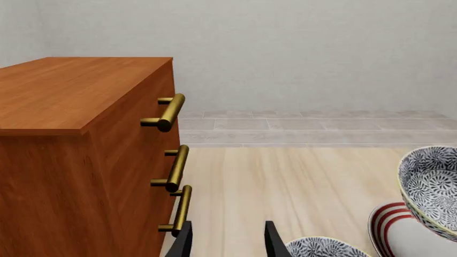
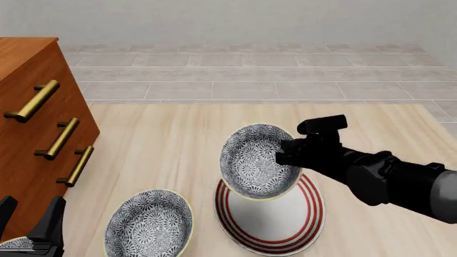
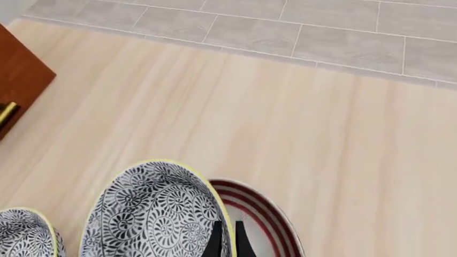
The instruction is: Pick up the bowl and put it in the front on the plate.
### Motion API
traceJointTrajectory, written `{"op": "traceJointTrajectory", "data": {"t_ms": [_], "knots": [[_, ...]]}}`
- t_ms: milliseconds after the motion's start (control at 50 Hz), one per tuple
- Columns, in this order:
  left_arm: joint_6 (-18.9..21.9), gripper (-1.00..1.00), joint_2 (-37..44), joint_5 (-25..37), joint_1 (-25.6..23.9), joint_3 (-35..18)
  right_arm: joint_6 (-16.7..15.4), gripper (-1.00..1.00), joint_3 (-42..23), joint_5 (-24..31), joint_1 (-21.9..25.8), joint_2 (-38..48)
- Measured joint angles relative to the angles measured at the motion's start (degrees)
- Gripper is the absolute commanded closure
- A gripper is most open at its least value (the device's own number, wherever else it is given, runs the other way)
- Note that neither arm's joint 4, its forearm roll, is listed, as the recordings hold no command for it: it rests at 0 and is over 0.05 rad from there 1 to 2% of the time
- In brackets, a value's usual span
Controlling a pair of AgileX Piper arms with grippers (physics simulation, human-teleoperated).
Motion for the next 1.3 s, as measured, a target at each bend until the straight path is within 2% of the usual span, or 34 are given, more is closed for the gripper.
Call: {"op": "traceJointTrajectory", "data": {"t_ms": [280,720,1300], "knots": [[0.00,-1.00,0.00,0.00,0.00,0.00,1.14,1.00,3.52,-2.95,-0.04,0.53],[0.00,-1.00,0.00,0.00,0.00,0.00,1.63,1.00,7.29,-3.80,-1.33,0.05],[0.00,-1.00,0.00,0.00,0.00,0.00,3.13,1.00,10.48,-9.12,-1.60,5.51]]}}
